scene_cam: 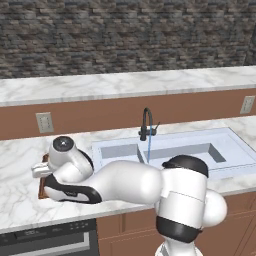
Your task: Pick the pear, mango from the sink and place them on the cutting board to airdry. Then turn off the sink faucet.
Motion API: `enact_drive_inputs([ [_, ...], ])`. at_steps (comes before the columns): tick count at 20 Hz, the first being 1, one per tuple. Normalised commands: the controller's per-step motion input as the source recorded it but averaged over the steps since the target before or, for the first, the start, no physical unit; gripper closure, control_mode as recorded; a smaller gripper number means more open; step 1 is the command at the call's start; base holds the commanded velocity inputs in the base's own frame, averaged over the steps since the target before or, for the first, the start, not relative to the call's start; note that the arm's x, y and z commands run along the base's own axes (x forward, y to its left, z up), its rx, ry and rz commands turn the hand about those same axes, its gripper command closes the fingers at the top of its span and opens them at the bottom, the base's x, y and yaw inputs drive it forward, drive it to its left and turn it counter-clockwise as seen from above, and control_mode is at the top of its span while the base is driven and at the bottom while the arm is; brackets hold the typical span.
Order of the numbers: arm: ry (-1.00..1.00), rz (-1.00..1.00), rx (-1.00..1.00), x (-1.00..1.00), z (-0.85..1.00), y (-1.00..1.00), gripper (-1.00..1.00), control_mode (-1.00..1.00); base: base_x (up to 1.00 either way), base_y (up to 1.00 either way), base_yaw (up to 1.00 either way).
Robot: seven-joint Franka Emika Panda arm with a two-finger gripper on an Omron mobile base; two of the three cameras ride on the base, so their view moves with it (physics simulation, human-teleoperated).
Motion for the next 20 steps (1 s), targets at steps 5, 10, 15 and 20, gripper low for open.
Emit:
enact_drive_inputs([
  [5, 0.00, 0.00, 0.00, 0.04, -0.16, 0.00, 1.00, -1.00, 0.00, 0.00, 0.00],
  [10, 0.00, 0.00, 0.00, 0.18, -0.14, 0.00, 1.00, -1.00, 0.00, 0.00, 0.00],
  [15, 0.00, 0.00, 0.00, 0.19, -0.14, 0.00, 1.00, -1.00, 0.00, 0.00, 0.00],
  [20, 0.00, 0.00, 0.00, 0.18, -0.19, 0.06, 1.00, -1.00, 0.00, 0.00, 0.00],
])
